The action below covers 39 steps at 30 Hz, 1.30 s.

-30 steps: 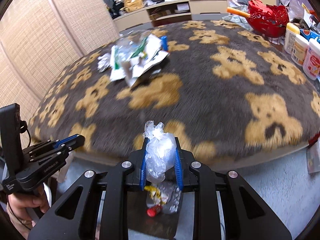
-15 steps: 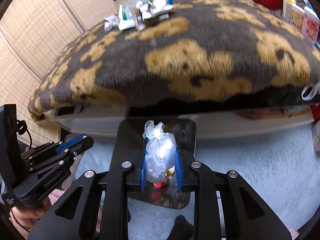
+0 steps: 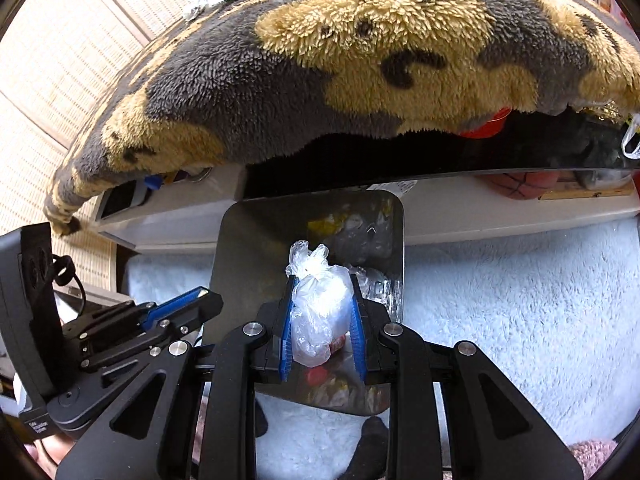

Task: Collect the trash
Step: 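Move both items over the bin and open both tools to drop them, then grasp the clear plastic packaging with the right tool while the left tool grasps the silver wrapper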

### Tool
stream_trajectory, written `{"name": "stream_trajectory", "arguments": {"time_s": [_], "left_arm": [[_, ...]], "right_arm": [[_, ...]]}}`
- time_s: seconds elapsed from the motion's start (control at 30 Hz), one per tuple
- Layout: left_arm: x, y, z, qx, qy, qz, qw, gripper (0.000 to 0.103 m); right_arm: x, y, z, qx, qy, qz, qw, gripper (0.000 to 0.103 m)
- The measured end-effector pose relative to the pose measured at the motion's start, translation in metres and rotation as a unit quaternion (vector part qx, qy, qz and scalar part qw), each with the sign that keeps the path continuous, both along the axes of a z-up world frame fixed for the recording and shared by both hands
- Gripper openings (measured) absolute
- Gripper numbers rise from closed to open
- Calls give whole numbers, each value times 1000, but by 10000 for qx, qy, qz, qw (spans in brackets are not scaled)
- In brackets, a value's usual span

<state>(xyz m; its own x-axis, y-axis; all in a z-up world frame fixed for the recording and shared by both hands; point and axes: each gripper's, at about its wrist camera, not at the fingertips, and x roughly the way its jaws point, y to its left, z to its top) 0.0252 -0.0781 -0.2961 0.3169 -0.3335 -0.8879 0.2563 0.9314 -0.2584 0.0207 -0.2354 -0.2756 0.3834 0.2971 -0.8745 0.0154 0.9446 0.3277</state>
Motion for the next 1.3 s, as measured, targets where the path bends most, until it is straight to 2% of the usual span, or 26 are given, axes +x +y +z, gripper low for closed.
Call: {"name": "stream_trajectory", "arguments": {"time_s": [0.17,0.23,0.37,0.5,0.57,0.63,0.73,1.07,1.3], "left_arm": [[6,2,-3,-4,107,55,9999,13],[6,2,-3,17,108,58,9999,22],[5,3,0,97,77,61,9999,35],[4,4,7,140,29,72,9999,52],[4,5,12,180,-14,85,9998,62],[4,8,20,192,-77,121,9997,79],[6,10,38,239,-272,117,9993,88],[38,19,105,242,-948,347,9946,93],[78,18,132,240,-1296,494,9900,93]], "right_arm": [[7,1,-3,-15,102,-28,9999,30],[9,1,-4,-14,124,-21,9999,43],[9,1,-5,-44,129,-40,9999,54],[10,-2,-1,-96,113,-68,9999,71],[10,-7,5,-141,72,-81,9998,79],[10,-12,16,-208,-39,-129,9997,91],[10,-24,38,-248,-326,-248,9989,96],[44,-45,113,-533,-1203,-513,9900,99],[84,-51,137,-487,-1491,-527,9862,99]]}}
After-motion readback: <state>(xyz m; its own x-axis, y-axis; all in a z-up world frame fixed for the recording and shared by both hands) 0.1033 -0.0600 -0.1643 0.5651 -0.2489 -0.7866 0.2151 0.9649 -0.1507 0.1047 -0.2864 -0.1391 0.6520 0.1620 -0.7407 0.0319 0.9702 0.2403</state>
